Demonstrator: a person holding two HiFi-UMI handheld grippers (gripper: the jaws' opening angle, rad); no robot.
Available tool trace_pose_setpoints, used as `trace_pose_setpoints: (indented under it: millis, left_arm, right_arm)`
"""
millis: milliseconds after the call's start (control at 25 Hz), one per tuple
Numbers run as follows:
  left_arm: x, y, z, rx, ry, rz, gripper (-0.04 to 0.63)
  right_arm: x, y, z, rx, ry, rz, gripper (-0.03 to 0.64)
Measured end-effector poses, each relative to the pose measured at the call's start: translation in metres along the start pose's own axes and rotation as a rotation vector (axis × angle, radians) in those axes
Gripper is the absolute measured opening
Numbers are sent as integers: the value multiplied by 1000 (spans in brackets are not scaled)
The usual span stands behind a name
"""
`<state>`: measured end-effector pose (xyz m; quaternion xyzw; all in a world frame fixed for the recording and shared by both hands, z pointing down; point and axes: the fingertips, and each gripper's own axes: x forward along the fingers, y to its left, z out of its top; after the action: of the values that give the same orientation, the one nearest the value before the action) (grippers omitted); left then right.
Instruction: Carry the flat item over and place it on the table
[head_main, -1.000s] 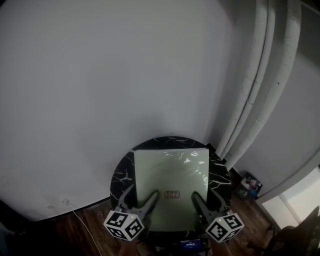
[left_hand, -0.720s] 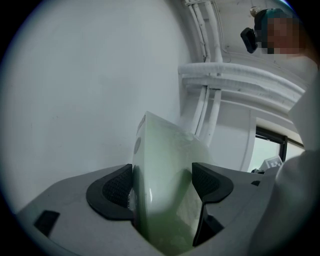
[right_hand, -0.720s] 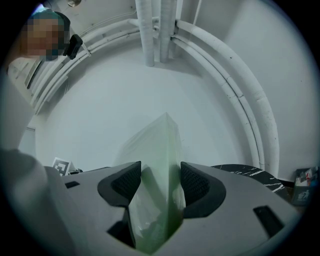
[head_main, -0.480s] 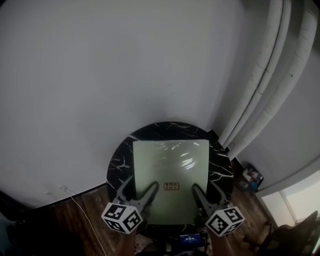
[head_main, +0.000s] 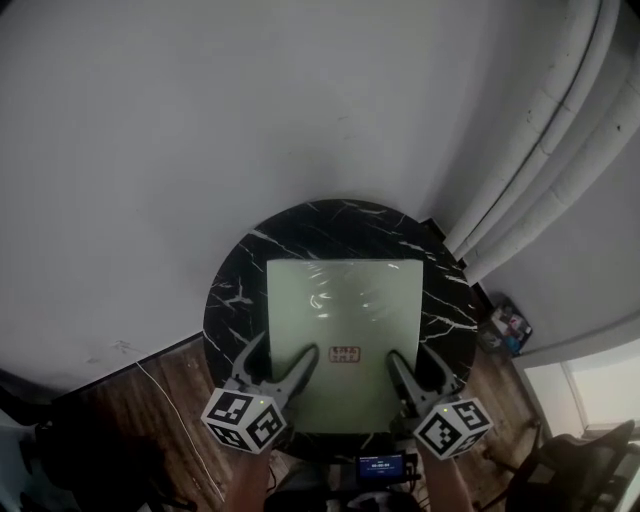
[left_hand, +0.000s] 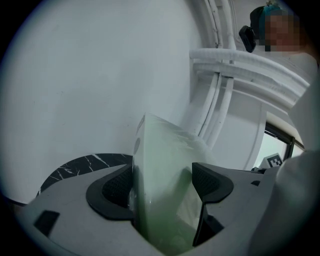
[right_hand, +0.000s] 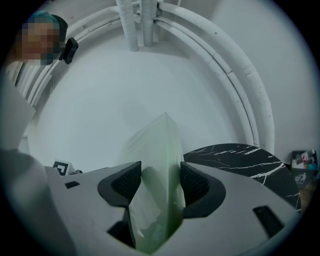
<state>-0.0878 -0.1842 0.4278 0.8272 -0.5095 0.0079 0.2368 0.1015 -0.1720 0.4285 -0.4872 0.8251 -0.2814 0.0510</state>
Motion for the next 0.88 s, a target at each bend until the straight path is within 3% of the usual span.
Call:
trace_pose_setpoints:
  millis: [880]
  left_arm:
    - [49, 56, -94, -107, 152, 53, 373]
  right_arm:
    - [46, -65, -82, 62, 170, -82, 225]
